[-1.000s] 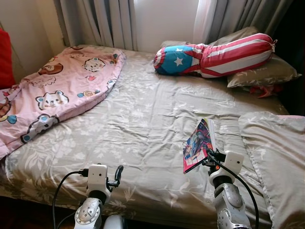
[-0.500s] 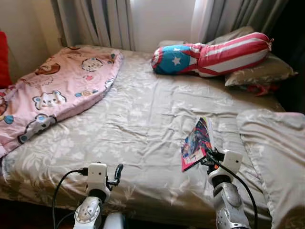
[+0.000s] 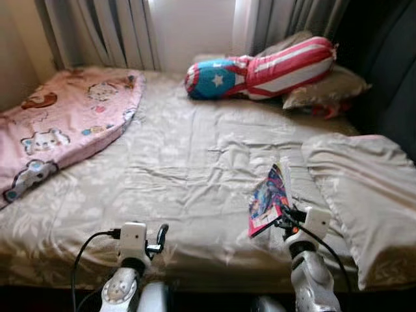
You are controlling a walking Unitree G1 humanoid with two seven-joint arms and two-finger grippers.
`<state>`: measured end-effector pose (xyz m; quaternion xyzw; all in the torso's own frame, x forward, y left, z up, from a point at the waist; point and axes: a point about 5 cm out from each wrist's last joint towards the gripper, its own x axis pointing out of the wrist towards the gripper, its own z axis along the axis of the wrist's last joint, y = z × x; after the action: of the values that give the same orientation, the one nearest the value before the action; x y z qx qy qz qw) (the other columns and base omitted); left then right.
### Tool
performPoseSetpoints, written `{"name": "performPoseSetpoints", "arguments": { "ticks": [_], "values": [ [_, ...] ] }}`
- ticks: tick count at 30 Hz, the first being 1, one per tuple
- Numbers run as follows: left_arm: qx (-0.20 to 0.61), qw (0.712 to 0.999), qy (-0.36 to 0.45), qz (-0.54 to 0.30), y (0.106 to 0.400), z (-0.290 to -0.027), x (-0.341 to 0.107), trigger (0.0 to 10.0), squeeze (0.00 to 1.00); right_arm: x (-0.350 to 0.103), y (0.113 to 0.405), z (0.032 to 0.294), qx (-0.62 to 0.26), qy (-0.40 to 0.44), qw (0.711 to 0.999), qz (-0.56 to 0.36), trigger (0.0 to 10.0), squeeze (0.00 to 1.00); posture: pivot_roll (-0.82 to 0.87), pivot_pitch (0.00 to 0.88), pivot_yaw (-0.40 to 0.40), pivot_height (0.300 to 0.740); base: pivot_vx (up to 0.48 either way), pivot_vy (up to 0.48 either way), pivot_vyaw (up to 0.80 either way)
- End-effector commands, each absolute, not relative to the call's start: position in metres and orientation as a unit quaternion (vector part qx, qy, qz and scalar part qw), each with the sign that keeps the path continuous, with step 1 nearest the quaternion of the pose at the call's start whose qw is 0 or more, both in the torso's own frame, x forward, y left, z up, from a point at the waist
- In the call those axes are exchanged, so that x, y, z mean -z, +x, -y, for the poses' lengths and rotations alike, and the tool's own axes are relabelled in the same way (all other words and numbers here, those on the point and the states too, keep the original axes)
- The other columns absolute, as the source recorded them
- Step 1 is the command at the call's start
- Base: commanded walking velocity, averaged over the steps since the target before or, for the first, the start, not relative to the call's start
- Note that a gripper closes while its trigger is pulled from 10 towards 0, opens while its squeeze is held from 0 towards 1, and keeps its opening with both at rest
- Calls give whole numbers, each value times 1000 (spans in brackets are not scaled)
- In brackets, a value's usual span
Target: Clean up the room
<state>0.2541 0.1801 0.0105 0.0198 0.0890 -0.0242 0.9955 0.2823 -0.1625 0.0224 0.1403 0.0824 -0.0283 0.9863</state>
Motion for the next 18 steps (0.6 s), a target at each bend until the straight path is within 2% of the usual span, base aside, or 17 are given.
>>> {"name": "performPoseSetpoints", "arguments": {
  "ticks": [1, 7, 10, 15, 18],
  "values": [
    [32, 995, 22, -86, 258, -177, -13, 10000, 0, -32, 288, 162, 21, 137, 989, -56, 10000, 0, 16, 0, -73, 619, 240, 0, 0],
    [32, 995, 22, -86, 258, -177, -13, 10000, 0, -34, 289, 159, 7, 129, 990, -52, 10000, 0, 16, 0, -73, 619, 244, 0, 0],
    [32, 995, 23, -87, 258, -177, -13, 10000, 0, -35, 289, 157, -5, 127, 991, -47, 10000, 0, 16, 0, -73, 619, 244, 0, 431],
    [31, 996, 24, -86, 258, -177, -14, 10000, 0, -35, 289, 156, -6, 130, 990, -46, 10000, 0, 17, 0, -73, 619, 250, 0, 785],
    [28, 996, 25, -84, 258, -179, -15, 10000, 0, -34, 289, 155, -10, 137, 989, -48, 10000, 0, 17, 0, -73, 619, 268, 0, 0]
  ]
}}
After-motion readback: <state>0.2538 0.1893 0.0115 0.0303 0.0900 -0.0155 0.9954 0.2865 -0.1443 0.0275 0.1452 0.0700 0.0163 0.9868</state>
